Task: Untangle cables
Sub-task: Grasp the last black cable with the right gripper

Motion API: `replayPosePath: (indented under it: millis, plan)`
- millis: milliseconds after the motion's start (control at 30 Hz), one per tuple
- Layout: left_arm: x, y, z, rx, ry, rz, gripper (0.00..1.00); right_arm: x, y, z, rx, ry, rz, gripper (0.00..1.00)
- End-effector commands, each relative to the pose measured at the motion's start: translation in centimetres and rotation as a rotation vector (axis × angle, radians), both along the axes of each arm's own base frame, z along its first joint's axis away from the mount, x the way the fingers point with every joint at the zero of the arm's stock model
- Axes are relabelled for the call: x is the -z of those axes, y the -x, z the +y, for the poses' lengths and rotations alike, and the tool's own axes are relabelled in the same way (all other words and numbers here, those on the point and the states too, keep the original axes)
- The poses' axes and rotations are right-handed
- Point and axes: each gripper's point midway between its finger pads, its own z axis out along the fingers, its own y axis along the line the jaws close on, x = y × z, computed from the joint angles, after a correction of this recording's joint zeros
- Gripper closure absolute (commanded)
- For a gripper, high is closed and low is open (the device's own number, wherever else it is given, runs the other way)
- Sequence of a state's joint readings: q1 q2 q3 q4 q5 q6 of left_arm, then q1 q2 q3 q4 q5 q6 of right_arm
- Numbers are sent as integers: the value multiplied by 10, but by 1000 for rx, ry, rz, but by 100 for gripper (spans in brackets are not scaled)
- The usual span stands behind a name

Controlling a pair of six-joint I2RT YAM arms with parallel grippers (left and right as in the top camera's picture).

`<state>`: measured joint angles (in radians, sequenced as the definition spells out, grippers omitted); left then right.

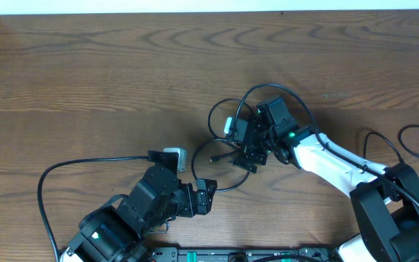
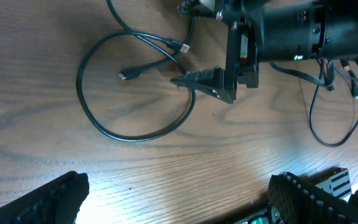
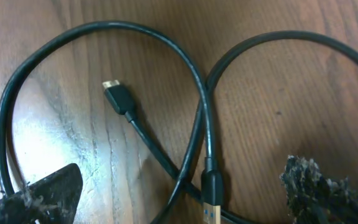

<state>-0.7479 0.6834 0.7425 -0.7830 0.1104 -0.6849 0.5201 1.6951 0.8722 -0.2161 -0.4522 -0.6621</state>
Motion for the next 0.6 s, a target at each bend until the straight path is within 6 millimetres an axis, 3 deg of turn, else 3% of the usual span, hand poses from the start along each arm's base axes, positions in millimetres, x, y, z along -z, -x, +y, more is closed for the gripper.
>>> replayPosePath:
  millis: [0,300,500,567]
  plan:
    - [-7,0,-1,-5,17,-7,4,9,8,0,-41,11,5,1]
    - [-7,0,-1,-5,17,-7,4,48,8,0,-40,44,60,2]
    - [-7,0,-1,-5,17,-7,4,67,7,-1,-35,61,75,7]
    - [-7,0,-1,-5,17,-7,4,67,7,-1,-35,62,76,15]
